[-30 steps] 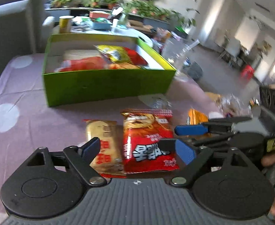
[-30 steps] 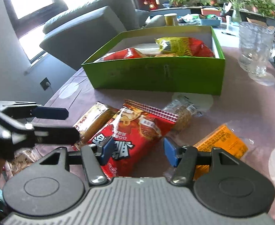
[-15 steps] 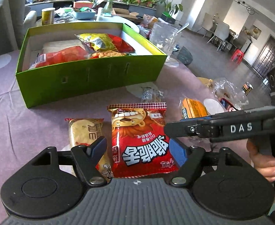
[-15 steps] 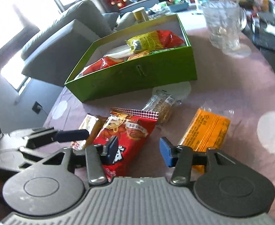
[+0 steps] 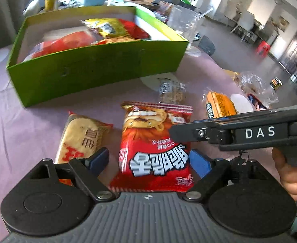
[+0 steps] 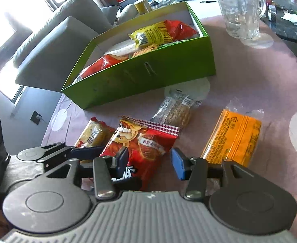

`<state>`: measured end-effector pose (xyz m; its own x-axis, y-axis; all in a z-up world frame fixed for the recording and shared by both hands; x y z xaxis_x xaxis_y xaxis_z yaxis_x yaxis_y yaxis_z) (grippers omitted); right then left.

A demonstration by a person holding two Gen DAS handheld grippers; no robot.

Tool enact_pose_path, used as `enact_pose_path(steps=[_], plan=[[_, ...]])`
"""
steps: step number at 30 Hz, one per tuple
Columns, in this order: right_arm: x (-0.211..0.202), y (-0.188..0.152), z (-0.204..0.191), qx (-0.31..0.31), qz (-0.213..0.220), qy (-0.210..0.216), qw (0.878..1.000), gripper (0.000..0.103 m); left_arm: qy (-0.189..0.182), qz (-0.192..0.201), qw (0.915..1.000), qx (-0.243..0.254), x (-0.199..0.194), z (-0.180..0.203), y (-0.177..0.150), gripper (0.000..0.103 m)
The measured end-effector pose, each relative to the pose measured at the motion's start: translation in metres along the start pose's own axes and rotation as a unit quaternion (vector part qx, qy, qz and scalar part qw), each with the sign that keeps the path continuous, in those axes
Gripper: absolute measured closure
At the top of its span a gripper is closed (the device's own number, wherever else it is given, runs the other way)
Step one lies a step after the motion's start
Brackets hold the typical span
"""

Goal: Organize snacks
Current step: 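Grasp the red printed snack bag with the right tool, then carry the red bag into the green box and open the right tool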

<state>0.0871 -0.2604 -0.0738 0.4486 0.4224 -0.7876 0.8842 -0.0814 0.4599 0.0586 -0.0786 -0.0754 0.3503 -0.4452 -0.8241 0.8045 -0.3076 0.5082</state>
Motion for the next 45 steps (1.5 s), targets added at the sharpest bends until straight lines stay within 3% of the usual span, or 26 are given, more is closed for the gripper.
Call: enact_pose_path(steps=[2,6,8,21,33,45], plan=[[0.0,-0.001,-0.002,-0.001,-0.002,-0.002,1.0,0.024,-0.002,0.004,1.0,-0.003,-0.003,-0.002,-0.002,0.019],[0.01,-0.002,-0.006,0.005,-0.021,0.013,1.0,0.024,-0.016,0.003,0.9999,-0.001,0.002,0.005,-0.002,0.033],[0.013,-0.003,-0.009,0.007,-0.026,0.023,0.999,0.024,-0.005,0.004,0.9999,0.007,0.003,0.011,-0.001,0.037],[-0.008,0.004,-0.026,-0.044,0.035,0.015,0.998,0.025,0.004,0.046,0.9989,0.009,-0.025,0.021,0.004,0.042],[-0.03,0.055,-0.057,-0.082,0.109,0.037,0.99,0.025,0.046,0.106,0.993,0.026,-0.062,0.011,0.056,0.042],[0.001,0.127,-0.073,-0.082,0.139,0.081,0.984,0.025,0.074,0.121,0.9892,-0.037,-0.053,-0.058,0.128,0.042]])
Point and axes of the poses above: each gripper's, at about its wrist camera, not at the fingertips, and x roughly the way its jaws point, z to its right, y to its top, the point moved 1 cm from there along x, roughly the way its jaws point, and after that the axes turned 6 degrees about -z, right-handed, at the moved point
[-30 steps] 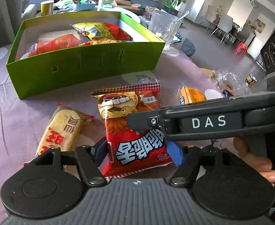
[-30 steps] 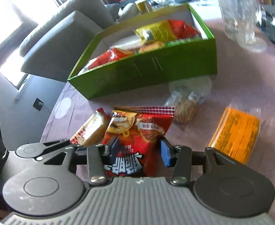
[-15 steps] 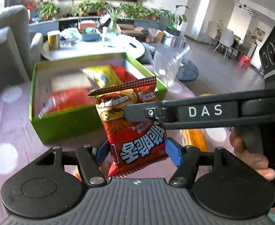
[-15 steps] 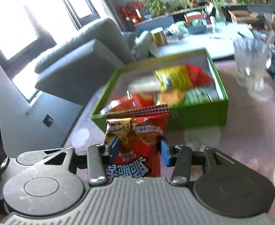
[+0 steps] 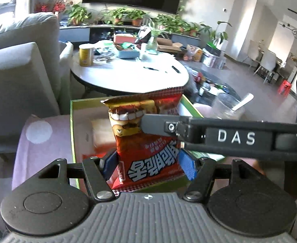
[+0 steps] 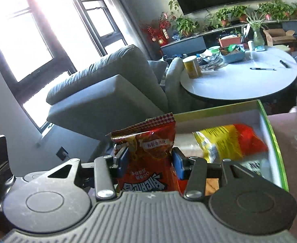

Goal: Organize snacks
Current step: 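Carry the red bag into the green box and open the right tool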

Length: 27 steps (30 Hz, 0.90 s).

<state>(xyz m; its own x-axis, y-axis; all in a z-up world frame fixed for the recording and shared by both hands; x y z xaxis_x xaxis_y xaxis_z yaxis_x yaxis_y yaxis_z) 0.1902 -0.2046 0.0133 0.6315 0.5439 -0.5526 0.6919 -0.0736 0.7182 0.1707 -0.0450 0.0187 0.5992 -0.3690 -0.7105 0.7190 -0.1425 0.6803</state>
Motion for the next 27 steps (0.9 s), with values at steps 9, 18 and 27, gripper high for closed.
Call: enact_pose_path(steps=[9,18,27], plan=[[0.046,0.017,0.005,-0.002,-0.002,0.002,1.0,0.025,0.045,0.001,0.9987,-0.024,0.038,-0.039,0.019,0.039],[0.03,-0.01,0.022,0.005,0.007,-0.055,0.998,0.025,0.059,0.007,0.9977,-0.033,0.025,-0.051,-0.012,0.032],[-0.003,-0.031,0.003,-0.025,-0.009,-0.047,0.999,0.025,0.05,0.023,0.9984,-0.014,-0.009,-0.025,-0.038,0.018]])
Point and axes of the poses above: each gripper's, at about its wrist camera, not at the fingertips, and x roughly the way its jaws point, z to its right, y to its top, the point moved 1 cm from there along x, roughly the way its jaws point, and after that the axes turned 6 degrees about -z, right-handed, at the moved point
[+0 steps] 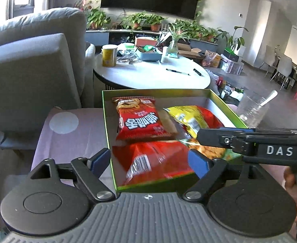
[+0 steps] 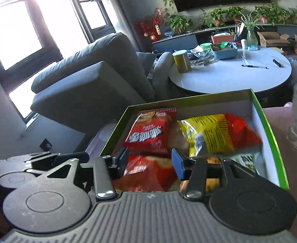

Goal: Organize snacks
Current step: 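Carry the red bag into the green box and open the right tool, then move the right tool to the clear granola-bar packet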

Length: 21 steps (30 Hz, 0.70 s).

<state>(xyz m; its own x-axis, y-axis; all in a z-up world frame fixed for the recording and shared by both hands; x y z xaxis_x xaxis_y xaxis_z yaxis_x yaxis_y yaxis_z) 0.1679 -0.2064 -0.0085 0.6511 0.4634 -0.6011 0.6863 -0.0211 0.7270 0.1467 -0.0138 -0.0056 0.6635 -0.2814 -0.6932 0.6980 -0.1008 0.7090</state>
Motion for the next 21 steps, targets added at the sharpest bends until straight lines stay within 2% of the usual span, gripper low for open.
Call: enact_pose_path(steps=[21], plan=[[-0.065,-0.047,-0.009,-0.02,0.011,0.003,1.0,0.025,0.015,0.014,0.9997,0.009,-0.064,0.026,-0.054,0.012]])
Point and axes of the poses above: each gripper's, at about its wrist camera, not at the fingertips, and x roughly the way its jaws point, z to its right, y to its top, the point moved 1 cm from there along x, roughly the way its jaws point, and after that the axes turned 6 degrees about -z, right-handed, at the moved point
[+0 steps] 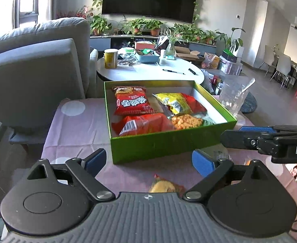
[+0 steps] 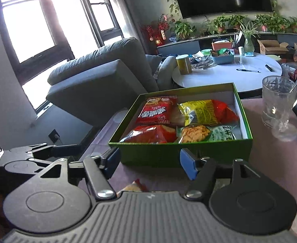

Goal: Organize snacks
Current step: 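Move the right tool to the clear granola-bar packet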

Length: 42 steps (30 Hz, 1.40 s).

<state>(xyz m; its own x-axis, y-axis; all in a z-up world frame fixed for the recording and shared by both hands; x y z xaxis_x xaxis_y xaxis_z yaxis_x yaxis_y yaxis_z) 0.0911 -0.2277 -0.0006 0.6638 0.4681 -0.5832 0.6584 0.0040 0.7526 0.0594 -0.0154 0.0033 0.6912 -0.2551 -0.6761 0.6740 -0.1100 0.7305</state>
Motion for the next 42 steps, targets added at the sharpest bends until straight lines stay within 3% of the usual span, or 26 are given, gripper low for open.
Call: enact_pose_path(steps=[10,19,29,36,42], plan=[[-0.008,-0.018,-0.002,-0.001,-0.008,-0.008,1.0,0.025,0.003,-0.015,0.9999,0.001,-0.006,0.002,-0.024,0.012],[-0.018,-0.037,0.01,0.001,-0.012,-0.028,1.0,0.025,0.007,-0.029,0.9989,0.037,-0.005,0.014,-0.041,0.011],[-0.014,-0.057,0.038,0.014,-0.035,-0.068,0.997,0.025,0.008,-0.064,0.9962,0.058,0.02,0.021,-0.051,0.011],[-0.011,-0.059,0.058,0.058,-0.041,-0.069,0.995,0.025,0.021,-0.087,0.9939,0.064,0.04,0.021,-0.054,0.011],[-0.003,-0.053,0.057,0.055,-0.042,-0.067,0.995,0.025,0.024,-0.095,0.9933,0.061,0.049,0.02,-0.052,0.011]])
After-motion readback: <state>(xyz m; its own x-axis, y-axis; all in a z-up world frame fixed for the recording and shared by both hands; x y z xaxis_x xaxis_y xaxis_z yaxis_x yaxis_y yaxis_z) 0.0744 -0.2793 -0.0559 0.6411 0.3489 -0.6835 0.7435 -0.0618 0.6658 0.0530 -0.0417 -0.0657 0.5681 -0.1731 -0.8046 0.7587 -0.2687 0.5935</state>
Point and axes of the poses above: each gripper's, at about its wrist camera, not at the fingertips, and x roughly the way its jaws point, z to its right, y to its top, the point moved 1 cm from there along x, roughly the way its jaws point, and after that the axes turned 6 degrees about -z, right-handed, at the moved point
